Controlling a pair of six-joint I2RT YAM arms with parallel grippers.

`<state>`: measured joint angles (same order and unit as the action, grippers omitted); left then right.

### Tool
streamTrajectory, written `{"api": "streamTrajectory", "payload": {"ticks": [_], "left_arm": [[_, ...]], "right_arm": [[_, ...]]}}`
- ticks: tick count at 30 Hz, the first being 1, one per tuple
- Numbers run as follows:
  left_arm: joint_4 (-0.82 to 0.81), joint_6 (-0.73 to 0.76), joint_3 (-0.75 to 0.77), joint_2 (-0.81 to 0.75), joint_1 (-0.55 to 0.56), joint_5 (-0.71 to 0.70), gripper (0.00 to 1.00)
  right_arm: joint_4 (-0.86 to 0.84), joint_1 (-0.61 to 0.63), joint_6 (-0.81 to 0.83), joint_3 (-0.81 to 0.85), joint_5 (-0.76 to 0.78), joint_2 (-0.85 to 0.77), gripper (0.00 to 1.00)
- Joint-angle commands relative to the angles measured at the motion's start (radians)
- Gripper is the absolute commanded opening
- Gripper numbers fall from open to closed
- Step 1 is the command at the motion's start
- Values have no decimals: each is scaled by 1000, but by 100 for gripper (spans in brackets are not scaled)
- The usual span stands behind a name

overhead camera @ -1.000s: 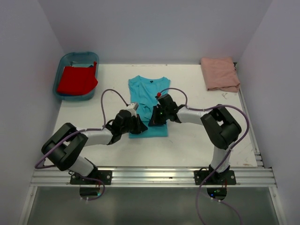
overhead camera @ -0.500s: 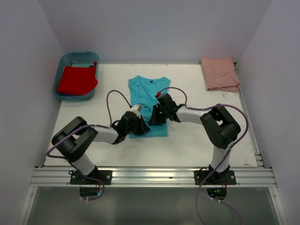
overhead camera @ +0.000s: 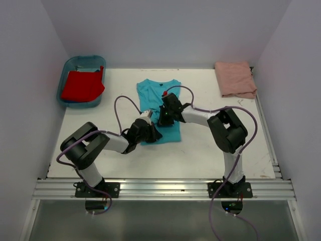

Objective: Fold and stack the t-shirts
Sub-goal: Fold the tshirt

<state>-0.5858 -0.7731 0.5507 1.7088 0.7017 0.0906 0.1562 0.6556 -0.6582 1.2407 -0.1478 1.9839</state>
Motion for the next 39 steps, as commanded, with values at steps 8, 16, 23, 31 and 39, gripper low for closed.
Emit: {"api": "streamTrajectory", "payload": {"ticks": [8,16,23,31,39], "left_arm": [[84,24,-92,-60,4,-69,0],[69,17,-110,-52,4,-54,0],[81,32,-109,-147,5,-60,0],[382,170,3,-645,4,-294,0],[813,136,69,-697,4,-503,29]], "right_arm": [[210,-31,69,394,335,196,0],[347,-59,146,755,522,309,0],[292,-65,210,693,563,169,0],[151,-45,166,96,490,-287,1],[121,-5,106,-276,337,-511,64]]}}
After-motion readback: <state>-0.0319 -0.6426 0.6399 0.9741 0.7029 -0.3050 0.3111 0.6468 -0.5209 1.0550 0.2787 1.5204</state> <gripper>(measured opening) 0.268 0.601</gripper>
